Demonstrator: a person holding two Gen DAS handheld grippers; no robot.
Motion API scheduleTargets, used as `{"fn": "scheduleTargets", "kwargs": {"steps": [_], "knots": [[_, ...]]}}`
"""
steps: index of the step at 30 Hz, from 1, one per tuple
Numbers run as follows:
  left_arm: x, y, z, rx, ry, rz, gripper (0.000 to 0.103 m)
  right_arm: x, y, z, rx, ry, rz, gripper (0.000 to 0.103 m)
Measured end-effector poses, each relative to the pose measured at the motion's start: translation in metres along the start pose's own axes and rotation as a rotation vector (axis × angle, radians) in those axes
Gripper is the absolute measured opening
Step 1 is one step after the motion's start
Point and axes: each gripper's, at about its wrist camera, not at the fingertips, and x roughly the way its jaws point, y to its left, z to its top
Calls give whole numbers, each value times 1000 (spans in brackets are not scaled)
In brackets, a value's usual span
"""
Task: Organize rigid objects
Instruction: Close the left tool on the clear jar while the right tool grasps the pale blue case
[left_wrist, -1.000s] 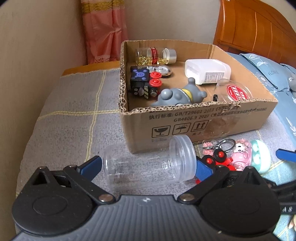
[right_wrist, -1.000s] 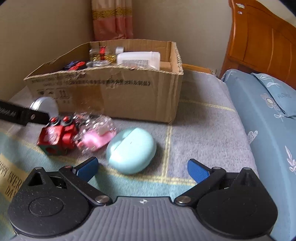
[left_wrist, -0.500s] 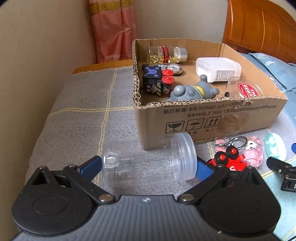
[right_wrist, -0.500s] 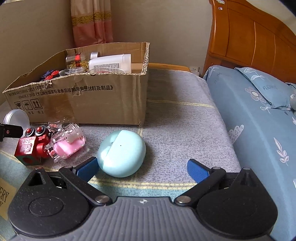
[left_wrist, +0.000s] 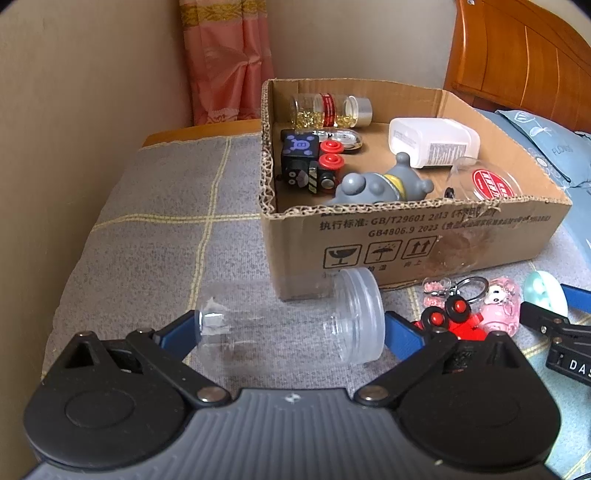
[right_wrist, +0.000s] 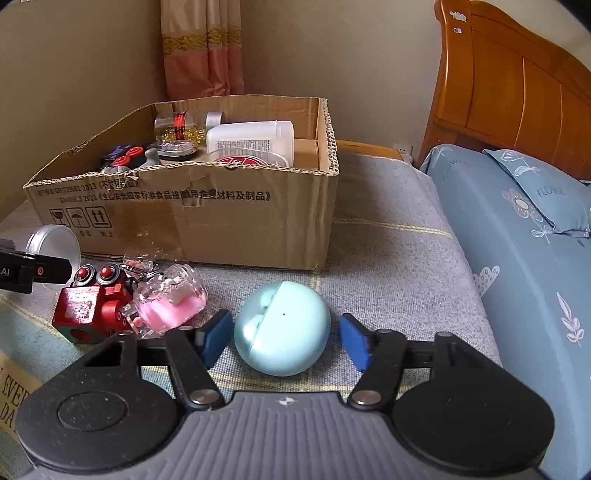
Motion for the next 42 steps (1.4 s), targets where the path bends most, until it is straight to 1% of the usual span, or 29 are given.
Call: {"fn": "scheduleTargets", "kwargs": {"steps": [5,10,16,18,20,23,25,26,27,30,31,33,34,36,37,38,42], "knots": [[-1,-1,-1,8,-6,2,99,-3,-3,-1,5,4,-9,59],[-1,-1,-2,2,-6,0,99,-4,-4,-1,15,11,-15,59],[0,-1,-1,3,-6,-2,99,-1,-1,2,14,10,-23,62],[1,-1,-1,0,-3,-2,99,0,-2,3,19,17,-32,65],[2,-1,-2,-3,0,-5,99,1,-2,4,22,28,-44,78],[3,0,-2,-10,3,-8,99,3,-7,2,62,42,-41,88],[4,1,-2,-13,7,-9,99,5,-6,2,56,52,-38,94],[5,1,-2,-16,10,-9,99,5,-6,1,60,56,-36,101],[5,2,-2,-19,13,-10,99,7,-6,1,65,67,-27,103],[7,2,-2,-24,15,-8,99,7,-3,-1,61,61,-35,103],[8,3,-1,-25,15,-6,98,7,-3,-1,62,61,-37,103],[8,4,-1,-28,16,-10,91,8,-3,-1,58,58,-34,103],[8,5,-1,-32,17,-17,91,7,-3,-1,56,57,-33,103],[7,6,-1,-35,15,-19,91,5,-3,-1,46,42,-32,94],[7,6,-1,-36,16,-20,91,4,-2,0,38,38,-25,86],[7,7,-1,-36,16,-22,91,3,-1,1,29,37,-21,81],[6,8,-1,-36,15,-24,90,2,0,5,9,43,-10,72]]}}
